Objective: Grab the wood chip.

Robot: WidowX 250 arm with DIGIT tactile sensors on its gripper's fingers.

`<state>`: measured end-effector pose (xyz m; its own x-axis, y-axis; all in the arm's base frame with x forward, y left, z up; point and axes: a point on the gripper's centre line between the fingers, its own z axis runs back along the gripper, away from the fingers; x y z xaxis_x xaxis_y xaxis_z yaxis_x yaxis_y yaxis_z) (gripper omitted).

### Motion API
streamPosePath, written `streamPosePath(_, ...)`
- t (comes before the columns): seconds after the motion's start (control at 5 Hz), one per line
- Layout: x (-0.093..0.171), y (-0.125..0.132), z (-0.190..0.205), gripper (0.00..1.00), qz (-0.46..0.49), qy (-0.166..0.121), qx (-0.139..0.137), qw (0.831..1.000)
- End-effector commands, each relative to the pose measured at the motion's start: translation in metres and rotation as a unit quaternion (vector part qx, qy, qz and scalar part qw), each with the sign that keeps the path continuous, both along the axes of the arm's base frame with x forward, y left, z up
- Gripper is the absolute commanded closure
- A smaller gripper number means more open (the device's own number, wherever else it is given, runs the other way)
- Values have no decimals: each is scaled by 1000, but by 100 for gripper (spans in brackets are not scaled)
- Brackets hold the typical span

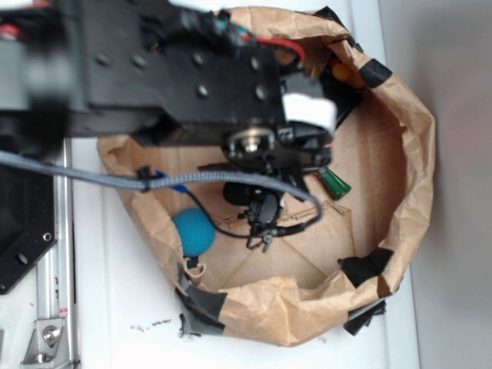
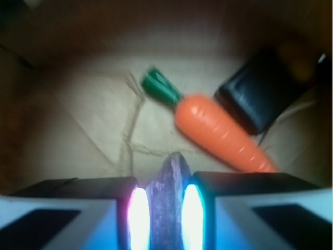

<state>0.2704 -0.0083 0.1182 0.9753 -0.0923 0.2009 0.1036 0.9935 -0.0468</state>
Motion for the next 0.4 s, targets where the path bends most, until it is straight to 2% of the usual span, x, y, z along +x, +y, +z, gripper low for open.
streamPosePath(0.0, 13, -4, 16, 100, 9, -12, 8, 1000)
streamPosePath(0.2, 14, -4, 13, 100, 8, -6, 0, 1000)
